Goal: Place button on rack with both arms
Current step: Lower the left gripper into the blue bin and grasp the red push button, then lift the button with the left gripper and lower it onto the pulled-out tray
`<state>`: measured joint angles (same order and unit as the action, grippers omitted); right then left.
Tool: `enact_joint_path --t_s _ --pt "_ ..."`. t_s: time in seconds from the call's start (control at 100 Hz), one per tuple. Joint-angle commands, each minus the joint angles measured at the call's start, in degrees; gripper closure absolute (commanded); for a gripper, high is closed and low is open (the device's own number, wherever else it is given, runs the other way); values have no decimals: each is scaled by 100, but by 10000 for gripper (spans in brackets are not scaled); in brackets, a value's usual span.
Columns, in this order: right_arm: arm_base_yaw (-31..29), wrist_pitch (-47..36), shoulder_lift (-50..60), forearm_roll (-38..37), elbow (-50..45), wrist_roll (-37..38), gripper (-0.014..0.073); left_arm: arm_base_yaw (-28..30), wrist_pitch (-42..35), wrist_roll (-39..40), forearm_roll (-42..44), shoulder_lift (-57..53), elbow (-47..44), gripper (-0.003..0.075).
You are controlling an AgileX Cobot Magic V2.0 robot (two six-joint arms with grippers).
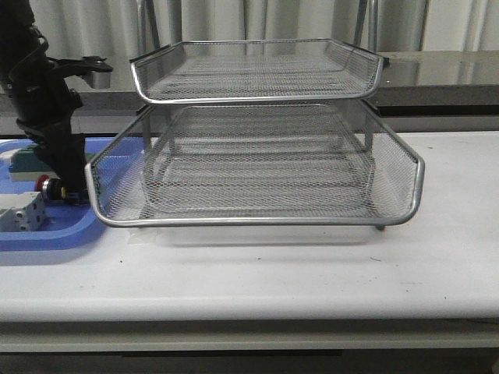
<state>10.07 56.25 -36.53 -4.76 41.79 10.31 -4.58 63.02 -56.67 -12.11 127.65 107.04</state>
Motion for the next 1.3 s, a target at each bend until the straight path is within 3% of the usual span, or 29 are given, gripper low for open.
enact_joint_path --t_s 0.0,0.41,0.55,0.65,0.98,1.12,1.29 --pt "7 -270 0 -93 193 -22 662 -25 -128 -88 -85 -309 177 92" --pt "7 -270 0 -93 193 -22 662 -25 -142 -90 -63 -26 177 92" --pt "7 -270 0 -93 193 -22 662 -25 -142 -90 32 -26 177 125" --pt "7 -270 0 -93 193 -22 662 -25 -130 -90 56 -26 177 192" --pt "7 -270 0 -93 193 -22 662 -25 -118 -90 175 -26 191 576" --pt "7 -270 0 -93 193 -22 662 -25 233 -73 175 -26 440 661" --pt "7 -270 0 -93 193 -22 662 -15 961 17 164 -26 1043 693"
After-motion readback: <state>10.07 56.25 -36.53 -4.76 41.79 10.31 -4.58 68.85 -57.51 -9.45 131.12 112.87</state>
